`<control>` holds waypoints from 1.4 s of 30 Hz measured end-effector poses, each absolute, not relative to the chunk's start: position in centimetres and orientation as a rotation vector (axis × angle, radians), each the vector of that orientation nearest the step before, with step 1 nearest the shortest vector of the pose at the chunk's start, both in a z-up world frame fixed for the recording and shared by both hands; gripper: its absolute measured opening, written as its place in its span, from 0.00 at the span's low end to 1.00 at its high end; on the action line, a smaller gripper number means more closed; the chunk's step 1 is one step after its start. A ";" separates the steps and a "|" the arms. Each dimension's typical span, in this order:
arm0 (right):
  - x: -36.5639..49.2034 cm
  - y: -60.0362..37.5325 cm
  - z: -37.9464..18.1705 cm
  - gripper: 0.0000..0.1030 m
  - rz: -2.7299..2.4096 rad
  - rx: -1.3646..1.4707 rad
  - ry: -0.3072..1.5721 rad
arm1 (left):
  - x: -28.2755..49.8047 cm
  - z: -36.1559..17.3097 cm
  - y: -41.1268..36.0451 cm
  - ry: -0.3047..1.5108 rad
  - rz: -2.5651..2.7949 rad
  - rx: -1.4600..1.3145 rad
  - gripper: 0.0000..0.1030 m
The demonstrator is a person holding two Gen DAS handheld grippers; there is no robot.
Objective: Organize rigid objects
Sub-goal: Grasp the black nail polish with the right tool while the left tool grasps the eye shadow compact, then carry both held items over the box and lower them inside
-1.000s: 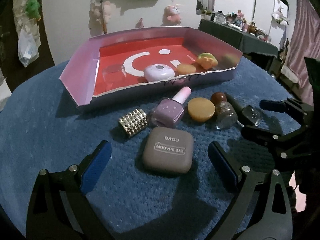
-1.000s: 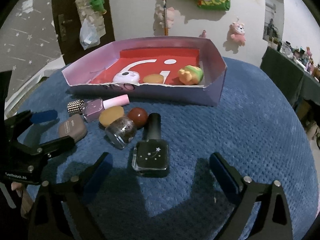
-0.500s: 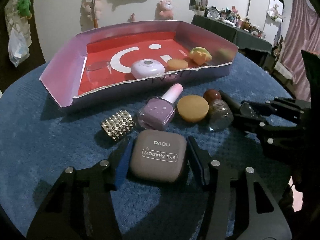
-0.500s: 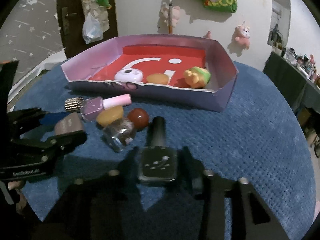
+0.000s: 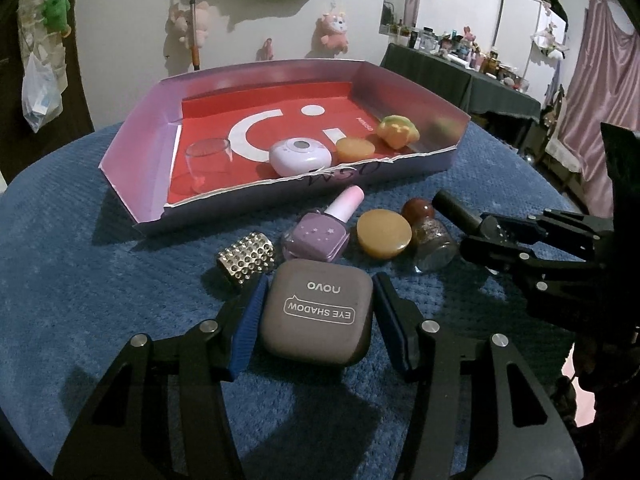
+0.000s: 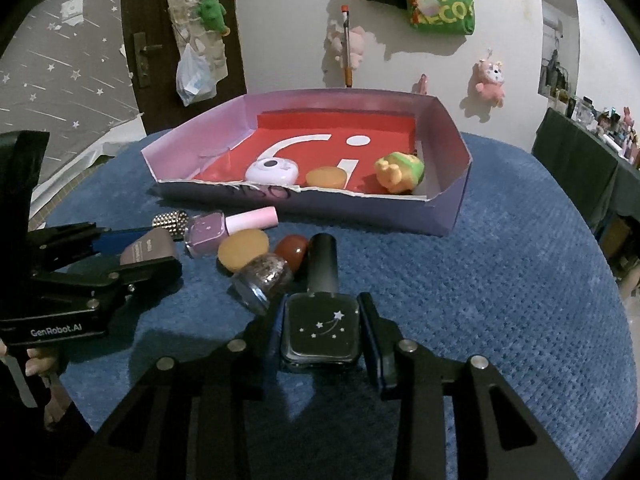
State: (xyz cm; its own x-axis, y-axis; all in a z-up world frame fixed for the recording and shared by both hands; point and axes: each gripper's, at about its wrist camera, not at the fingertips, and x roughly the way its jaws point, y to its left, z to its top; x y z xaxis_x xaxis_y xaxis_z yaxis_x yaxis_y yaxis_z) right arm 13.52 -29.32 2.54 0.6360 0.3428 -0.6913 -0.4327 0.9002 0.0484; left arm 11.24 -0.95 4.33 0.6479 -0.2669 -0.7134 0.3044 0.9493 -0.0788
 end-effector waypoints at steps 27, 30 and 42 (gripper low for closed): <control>14.3 -29.3 4.6 0.37 0.497 -0.082 0.741 | 11.8 8.2 -0.8 0.754 -0.387 0.030 0.50; 15.7 -29.2 6.4 0.36 0.514 -0.083 0.708 | 13.4 9.7 -0.8 0.744 -0.413 0.029 0.50; 24.8 -26.9 9.3 0.36 0.550 -0.138 0.743 | 23.5 11.9 -1.7 0.802 -0.456 0.109 0.50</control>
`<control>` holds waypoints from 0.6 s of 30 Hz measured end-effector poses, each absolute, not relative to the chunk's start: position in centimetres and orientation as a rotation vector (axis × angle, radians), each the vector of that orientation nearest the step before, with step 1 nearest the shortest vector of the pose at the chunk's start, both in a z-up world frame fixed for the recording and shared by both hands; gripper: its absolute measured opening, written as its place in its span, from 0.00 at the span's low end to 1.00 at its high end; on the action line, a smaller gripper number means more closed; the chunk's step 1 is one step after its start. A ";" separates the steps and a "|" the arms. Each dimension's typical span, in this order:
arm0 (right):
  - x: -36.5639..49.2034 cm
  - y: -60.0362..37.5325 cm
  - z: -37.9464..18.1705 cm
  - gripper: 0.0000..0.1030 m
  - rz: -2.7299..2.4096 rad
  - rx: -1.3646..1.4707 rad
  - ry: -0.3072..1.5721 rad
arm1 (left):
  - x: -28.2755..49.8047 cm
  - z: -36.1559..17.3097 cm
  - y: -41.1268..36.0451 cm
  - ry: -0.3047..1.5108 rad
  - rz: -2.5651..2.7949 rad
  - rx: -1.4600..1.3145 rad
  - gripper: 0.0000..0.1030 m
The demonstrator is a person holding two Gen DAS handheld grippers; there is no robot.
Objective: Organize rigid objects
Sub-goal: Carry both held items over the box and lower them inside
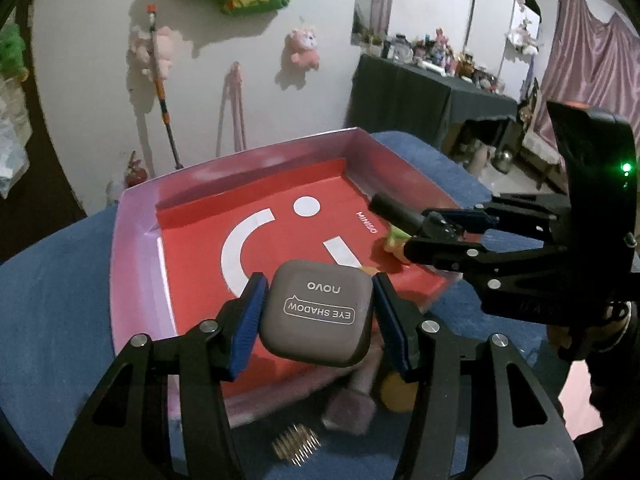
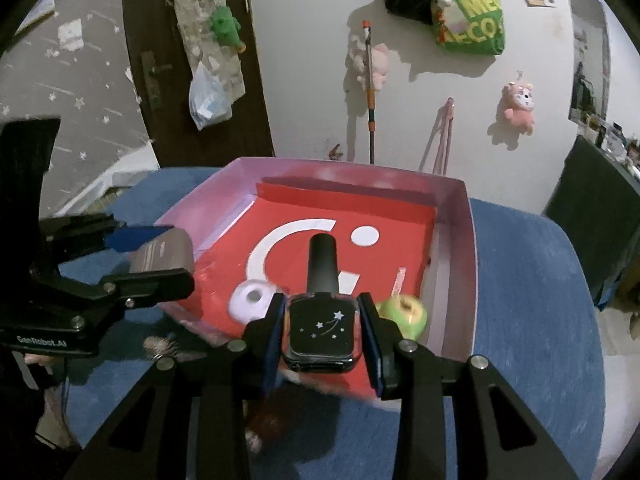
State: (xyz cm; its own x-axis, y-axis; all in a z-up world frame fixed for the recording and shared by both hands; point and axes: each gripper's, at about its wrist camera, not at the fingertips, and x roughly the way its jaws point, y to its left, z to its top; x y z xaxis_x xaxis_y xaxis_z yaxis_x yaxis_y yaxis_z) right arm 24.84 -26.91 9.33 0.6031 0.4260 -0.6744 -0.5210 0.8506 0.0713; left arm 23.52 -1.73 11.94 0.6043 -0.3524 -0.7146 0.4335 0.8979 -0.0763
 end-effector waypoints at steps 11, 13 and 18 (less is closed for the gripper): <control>32.0 -24.6 6.5 0.37 0.574 -0.234 0.877 | 30.6 8.3 -2.2 0.951 -0.490 0.134 0.50; 32.8 -24.3 5.9 0.37 0.585 -0.239 0.907 | 31.4 7.8 -2.5 0.969 -0.490 0.152 0.50; 33.9 -23.4 4.8 0.37 0.592 -0.286 0.950 | 32.5 6.8 -2.9 1.004 -0.491 0.189 0.50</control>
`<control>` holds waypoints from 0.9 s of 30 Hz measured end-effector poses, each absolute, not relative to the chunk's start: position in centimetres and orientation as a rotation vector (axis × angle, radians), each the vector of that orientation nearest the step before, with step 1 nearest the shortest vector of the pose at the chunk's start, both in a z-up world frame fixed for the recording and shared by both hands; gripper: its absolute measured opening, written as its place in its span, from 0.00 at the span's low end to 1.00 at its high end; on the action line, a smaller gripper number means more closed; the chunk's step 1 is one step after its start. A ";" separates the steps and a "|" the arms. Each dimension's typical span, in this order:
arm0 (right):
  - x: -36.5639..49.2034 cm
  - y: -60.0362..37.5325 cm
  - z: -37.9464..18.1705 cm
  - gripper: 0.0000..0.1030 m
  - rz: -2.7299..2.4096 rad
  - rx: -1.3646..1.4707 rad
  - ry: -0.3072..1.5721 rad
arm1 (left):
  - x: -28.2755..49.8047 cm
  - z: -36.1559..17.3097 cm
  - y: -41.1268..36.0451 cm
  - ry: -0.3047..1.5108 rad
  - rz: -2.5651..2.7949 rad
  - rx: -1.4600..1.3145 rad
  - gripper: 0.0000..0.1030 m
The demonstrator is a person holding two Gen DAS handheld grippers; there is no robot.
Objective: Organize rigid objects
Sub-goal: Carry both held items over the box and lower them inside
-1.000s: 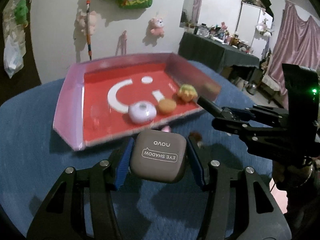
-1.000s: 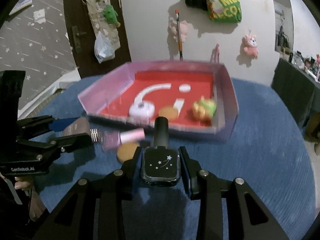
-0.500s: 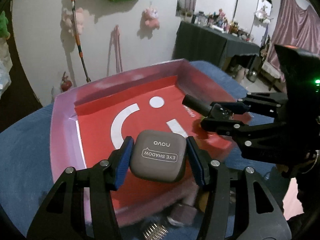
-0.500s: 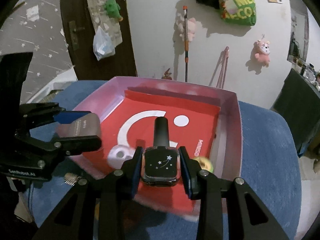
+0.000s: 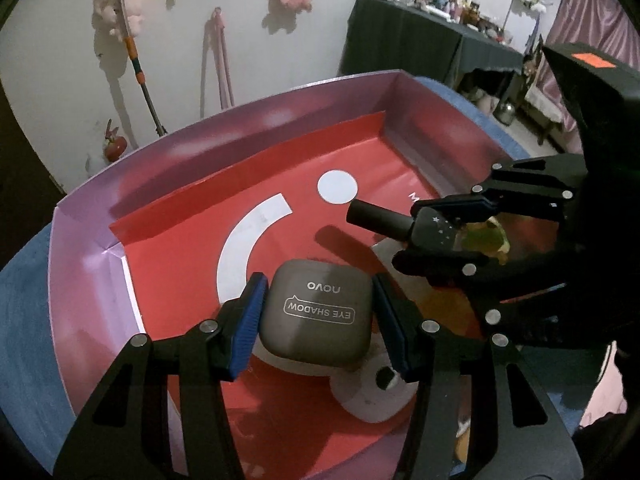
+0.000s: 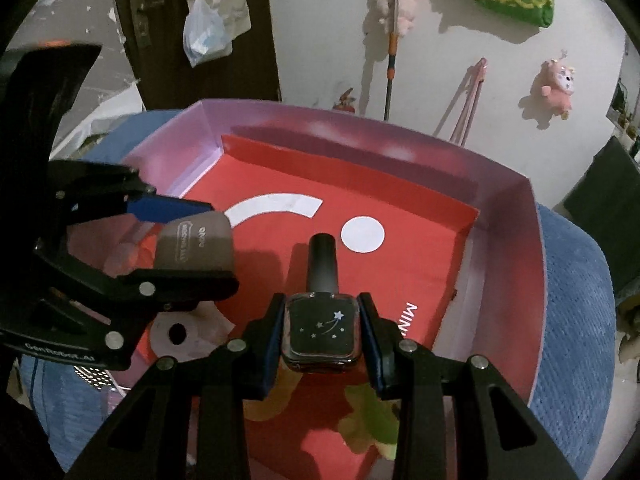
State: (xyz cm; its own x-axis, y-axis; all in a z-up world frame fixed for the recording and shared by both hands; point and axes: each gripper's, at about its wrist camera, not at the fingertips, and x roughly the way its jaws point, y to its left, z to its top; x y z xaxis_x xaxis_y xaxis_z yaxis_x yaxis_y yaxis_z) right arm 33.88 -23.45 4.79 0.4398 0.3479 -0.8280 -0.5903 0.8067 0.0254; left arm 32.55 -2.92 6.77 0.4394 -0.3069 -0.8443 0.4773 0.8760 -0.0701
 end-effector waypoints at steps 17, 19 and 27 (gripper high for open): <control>34.6 -22.3 3.0 0.37 0.589 -0.367 1.008 | 33.7 4.5 -3.0 1.088 -0.487 0.197 0.50; 34.7 -22.3 3.0 0.37 0.588 -0.362 1.011 | 33.7 4.5 -3.0 1.086 -0.484 0.200 0.50; 34.6 -22.2 2.9 0.37 0.585 -0.377 1.010 | 33.7 4.4 -3.2 1.079 -0.478 0.216 0.50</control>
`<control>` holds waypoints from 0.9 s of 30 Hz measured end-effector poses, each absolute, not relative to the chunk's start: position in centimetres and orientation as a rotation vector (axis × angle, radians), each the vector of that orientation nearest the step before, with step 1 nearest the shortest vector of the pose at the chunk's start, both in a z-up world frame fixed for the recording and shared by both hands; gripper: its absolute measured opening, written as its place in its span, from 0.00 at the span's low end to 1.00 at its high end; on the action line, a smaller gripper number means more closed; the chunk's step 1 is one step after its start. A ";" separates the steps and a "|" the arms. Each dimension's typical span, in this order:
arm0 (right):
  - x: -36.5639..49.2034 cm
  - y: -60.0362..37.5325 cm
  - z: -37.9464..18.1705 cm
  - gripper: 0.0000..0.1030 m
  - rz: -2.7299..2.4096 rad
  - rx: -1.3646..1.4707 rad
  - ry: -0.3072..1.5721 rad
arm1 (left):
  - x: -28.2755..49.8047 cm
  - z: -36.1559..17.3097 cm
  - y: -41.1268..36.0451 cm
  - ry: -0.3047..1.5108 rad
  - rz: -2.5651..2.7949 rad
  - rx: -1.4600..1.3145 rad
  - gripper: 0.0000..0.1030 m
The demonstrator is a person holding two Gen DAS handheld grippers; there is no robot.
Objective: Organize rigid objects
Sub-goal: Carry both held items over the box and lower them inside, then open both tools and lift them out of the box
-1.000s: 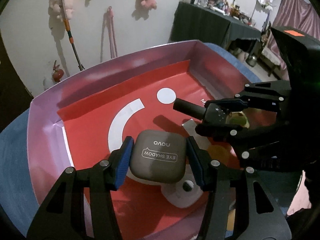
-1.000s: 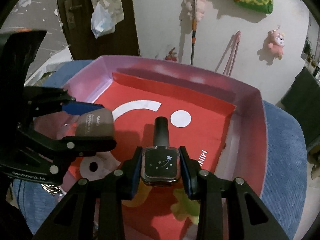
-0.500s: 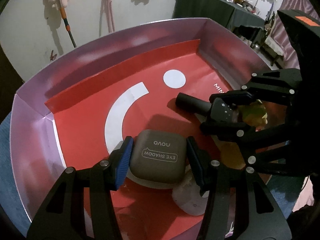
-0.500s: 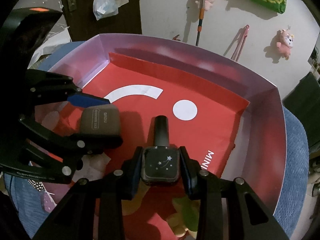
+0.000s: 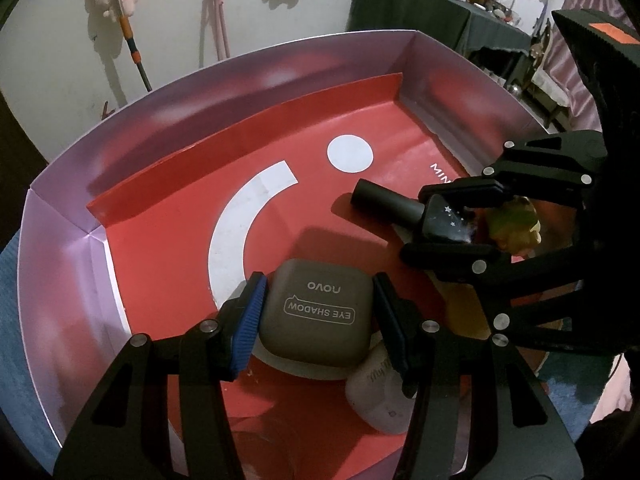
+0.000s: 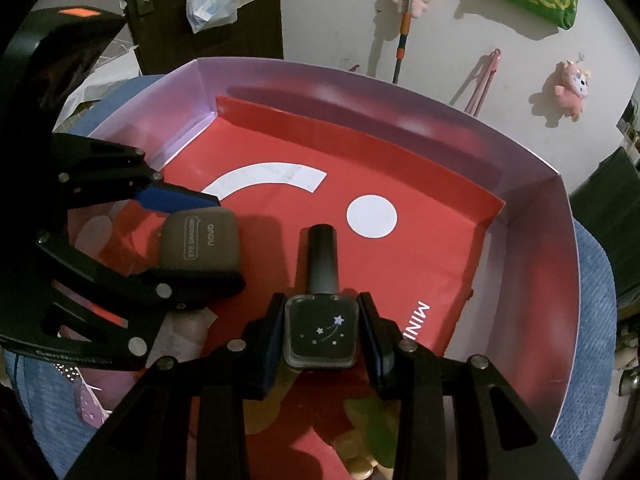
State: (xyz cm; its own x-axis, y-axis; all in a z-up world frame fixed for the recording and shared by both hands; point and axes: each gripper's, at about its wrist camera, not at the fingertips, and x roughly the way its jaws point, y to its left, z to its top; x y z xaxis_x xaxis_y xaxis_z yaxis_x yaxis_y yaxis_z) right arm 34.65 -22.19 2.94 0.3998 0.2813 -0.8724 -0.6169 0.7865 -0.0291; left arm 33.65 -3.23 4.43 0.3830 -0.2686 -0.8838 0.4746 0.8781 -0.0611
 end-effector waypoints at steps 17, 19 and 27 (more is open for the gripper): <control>34.7 -21.9 2.9 0.37 0.582 -0.391 1.009 | 33.6 4.4 -3.2 1.078 -0.477 0.222 0.50; 34.7 -21.9 2.8 0.37 0.582 -0.391 1.009 | 33.6 4.4 -3.2 1.078 -0.477 0.222 0.50; 34.7 -21.9 2.8 0.40 0.587 -0.388 1.012 | 33.7 4.3 -3.2 1.080 -0.481 0.207 0.51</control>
State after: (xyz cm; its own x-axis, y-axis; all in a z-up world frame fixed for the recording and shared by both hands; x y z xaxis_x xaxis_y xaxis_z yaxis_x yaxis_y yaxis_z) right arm 34.71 -21.89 2.77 0.3977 0.2762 -0.8750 -0.6220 0.7822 -0.0358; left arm 33.66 -3.15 4.26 0.3809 -0.2749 -0.8828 0.4724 0.8786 -0.0697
